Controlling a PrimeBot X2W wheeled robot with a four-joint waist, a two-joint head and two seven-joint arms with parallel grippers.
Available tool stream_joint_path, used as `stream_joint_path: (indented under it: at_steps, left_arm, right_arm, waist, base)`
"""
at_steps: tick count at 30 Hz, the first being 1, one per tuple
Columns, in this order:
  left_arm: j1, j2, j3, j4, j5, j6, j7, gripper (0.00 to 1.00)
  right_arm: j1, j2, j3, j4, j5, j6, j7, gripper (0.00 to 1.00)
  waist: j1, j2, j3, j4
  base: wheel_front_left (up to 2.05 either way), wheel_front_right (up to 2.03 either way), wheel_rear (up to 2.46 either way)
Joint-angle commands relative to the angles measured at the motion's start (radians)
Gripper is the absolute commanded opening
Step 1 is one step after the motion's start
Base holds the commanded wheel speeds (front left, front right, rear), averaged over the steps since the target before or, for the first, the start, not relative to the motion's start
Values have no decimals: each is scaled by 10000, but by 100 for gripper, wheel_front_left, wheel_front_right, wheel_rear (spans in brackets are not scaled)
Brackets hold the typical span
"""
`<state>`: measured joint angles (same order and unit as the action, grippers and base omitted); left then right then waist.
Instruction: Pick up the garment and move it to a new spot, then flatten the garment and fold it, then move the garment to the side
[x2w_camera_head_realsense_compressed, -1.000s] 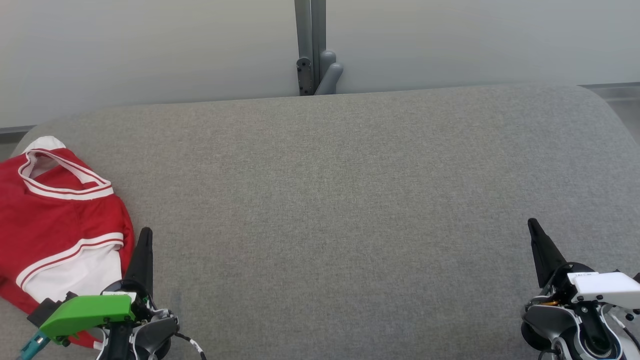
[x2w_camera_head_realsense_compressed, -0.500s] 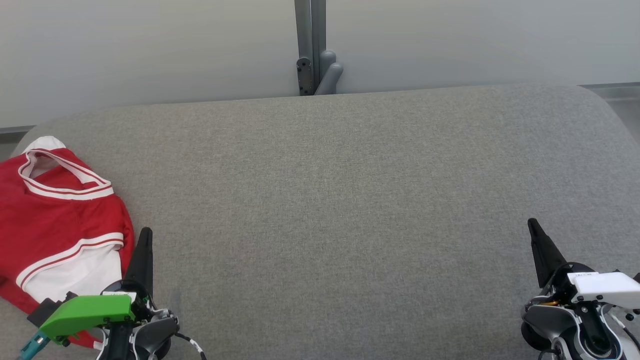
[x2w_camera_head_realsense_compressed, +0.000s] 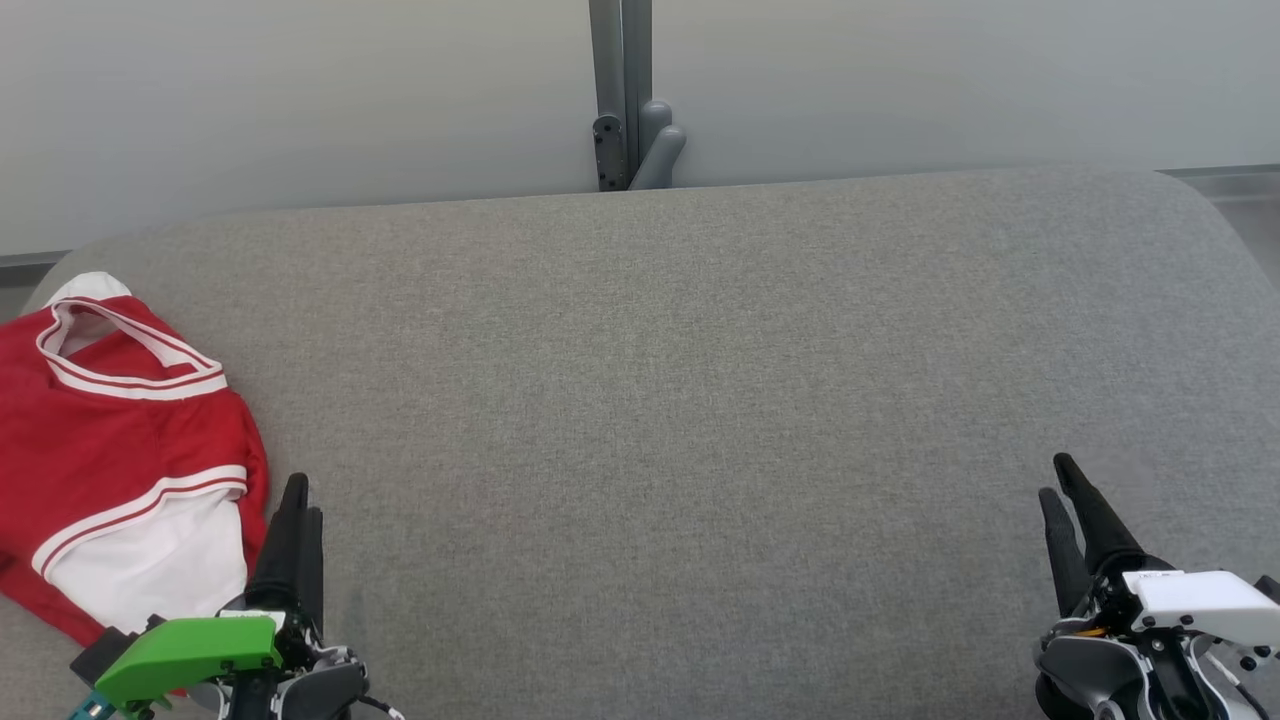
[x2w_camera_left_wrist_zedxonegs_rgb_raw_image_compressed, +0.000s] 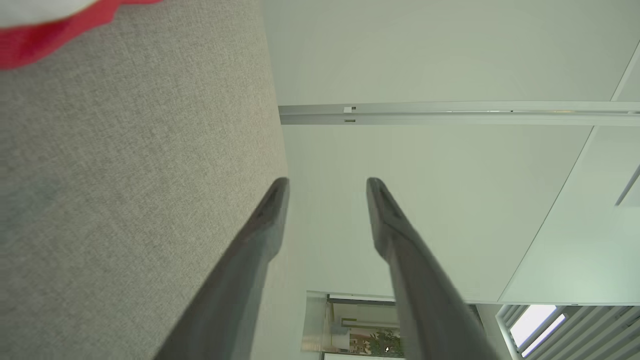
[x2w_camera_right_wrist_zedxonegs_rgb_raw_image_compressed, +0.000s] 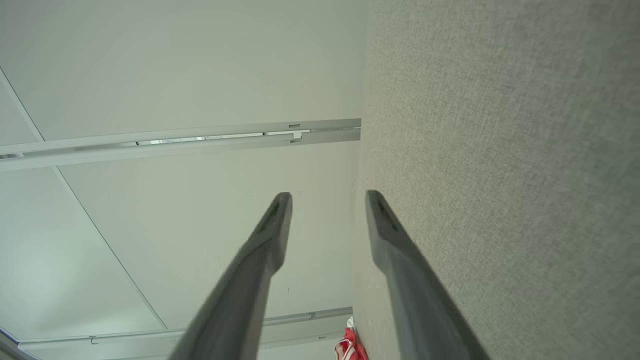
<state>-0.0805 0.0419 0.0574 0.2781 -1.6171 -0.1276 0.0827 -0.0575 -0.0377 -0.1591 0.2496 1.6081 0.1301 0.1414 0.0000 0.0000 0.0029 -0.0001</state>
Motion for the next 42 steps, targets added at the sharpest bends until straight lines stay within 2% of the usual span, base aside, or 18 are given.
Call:
stream_joint_path:
  at_steps: [1,6,16,24,30,42]
  left_arm:
    - [-146,29,-98,-214,-13,-11,-127,100]
    - [-86,35,-294,-314,69,-13,-369,100]
    - [-62,120,-471,-250,1272,-16,-766,100]
    - [-80,70,-392,-293,3251,-17,-1078,100]
    - [-126,57,-434,-337,4917,149,-1299,100]
    - [-42,95,-732,-64,7599,366,-1693,100]
  right_arm:
    - [-118,-55,85,-199,-48,2,-160,100]
    - [-59,-105,280,-301,-377,3,-455,100]
    - [-41,-181,443,-645,-2330,3,-912,100]
    - [-12,-379,674,-1002,-4783,4,-1278,100]
    - [29,-445,813,-1193,-6549,4,-1532,100]
    - [-17,-563,1045,-1011,-9022,4,-2000,100]
  waist:
    - [0,0,1,1]
    - [0,0,7,2]
    - [0,0,11,9]
    - [0,0,-13,25]
    - [0,0,-24,64]
    - [0,0,-24,13]
  base:
    - [0,0,0]
    - [0,0,0]
    - [0,0,0]
    - [0,0,0]
    - [0,0,0]
    - [0,0,0]
